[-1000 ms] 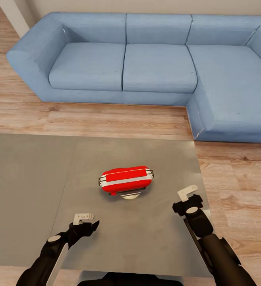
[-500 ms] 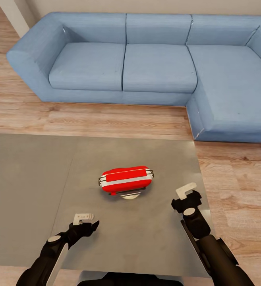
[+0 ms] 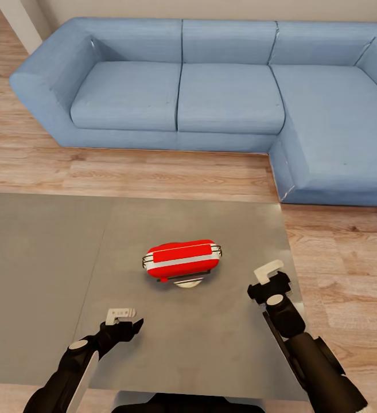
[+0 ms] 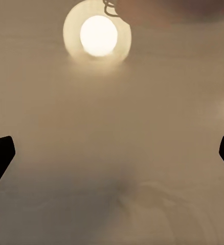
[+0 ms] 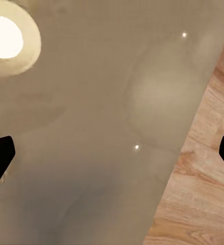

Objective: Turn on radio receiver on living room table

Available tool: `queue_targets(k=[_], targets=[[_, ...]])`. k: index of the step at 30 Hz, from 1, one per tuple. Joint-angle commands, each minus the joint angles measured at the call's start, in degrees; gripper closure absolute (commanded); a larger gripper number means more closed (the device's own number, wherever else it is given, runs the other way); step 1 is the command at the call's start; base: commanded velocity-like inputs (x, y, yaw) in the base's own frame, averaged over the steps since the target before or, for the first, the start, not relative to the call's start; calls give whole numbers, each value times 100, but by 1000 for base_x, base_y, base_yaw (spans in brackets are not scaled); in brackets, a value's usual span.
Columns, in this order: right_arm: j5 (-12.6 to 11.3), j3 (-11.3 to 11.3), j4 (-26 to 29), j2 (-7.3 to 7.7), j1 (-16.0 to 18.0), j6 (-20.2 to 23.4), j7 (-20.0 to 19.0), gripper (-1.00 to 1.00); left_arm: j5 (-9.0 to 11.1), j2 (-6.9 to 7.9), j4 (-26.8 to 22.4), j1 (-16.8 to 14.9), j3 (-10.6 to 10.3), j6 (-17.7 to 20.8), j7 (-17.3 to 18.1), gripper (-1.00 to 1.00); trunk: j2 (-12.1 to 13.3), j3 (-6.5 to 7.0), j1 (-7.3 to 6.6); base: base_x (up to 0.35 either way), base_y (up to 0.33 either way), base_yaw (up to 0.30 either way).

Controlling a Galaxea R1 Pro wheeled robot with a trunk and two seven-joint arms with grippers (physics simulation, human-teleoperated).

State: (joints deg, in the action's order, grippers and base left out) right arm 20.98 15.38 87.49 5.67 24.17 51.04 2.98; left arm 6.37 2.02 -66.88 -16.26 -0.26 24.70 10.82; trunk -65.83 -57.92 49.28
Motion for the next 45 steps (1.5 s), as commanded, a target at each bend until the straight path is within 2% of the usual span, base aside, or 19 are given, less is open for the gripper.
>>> queue_targets(k=[1,5,8,9,13,15,16,19,21,28,31,33,34,35,37,40,41,45], targets=[[-1,4,-64,18,325,34,-329,-100,-2,-3,0,0,0,0,2,-100,0,0,0,0,0,0],[170,7,-346,27,832,130,-870,-100,-9,-9,0,0,-2,0,0,-100,0,0,0,0,0,0],[442,8,-583,26,1114,153,-1243,-100,-11,-9,0,0,-6,-3,-1,-100,0,0,0,0,0,0],[701,8,-700,24,1299,161,-1581,-100,-12,-9,0,0,-7,-2,-1,-100,0,0,0,0,0,0],[1442,5,-801,5,1711,177,-2667,-100,-12,-9,0,0,-7,-1,-1,-100,0,0,0,0,0,0],[1652,3,-808,-3,1788,177,-2925,-100,-12,-9,0,0,-8,0,-1,-100,0,0,0,0,0,0],[2081,1,-816,-29,1894,171,-3354,-100,-13,-8,0,0,-6,0,-5,-100,0,0,0,0,0,0],[2358,1,-822,-51,1950,154,-3597,-100,-13,-8,0,0,-4,0,-7,-100,0,0,0,0,0,0],[2625,0,-846,-87,2124,135,-3941,-100,-13,-8,0,0,-4,2,-7,-100,0,0,0,0,0,0],[2782,30,-1141,-111,2750,121,-4584,-100,-16,-13,0,0,0,36,-10,-100,0,0,0,0,0,0],[2792,180,-1211,-145,2974,118,-5011,-100,-22,-16,2,0,0,46,-10,-100,0,0,0,0,0,0],[2795,390,-1238,-203,3154,122,-5354,-100,-26,-17,3,0,0,55,-11,-100,0,0,0,0,0,0],[2798,431,-1241,-216,3179,123,-5402,-100,-27,-17,4,0,0,56,-13,-100,0,0,0,0,0,0],[2834,521,-1246,-285,3227,122,-5504,-100,-29,-17,6,0,0,59,-16,-100,0,0,0,0,0,0],[2911,558,-1248,-359,3246,122,-5549,-100,-29,-17,7,0,0,60,-17,-100,0,0,0,0,0,0],[3357,603,-1251,-630,3270,118,-5799,-100,-30,-17,8,0,0,59,-18,-100,0,0,0,0,0,0],[3429,605,-1251,-671,3271,118,-5869,-100,-30,-17,8,0,0,58,-18,-100,0,0,0,0,0,0],[4054,613,-1244,-1026,3277,114,-6451,-100,-30,-17,9,0,-3,54,-13,-100,0,0,0,0,0,0]])
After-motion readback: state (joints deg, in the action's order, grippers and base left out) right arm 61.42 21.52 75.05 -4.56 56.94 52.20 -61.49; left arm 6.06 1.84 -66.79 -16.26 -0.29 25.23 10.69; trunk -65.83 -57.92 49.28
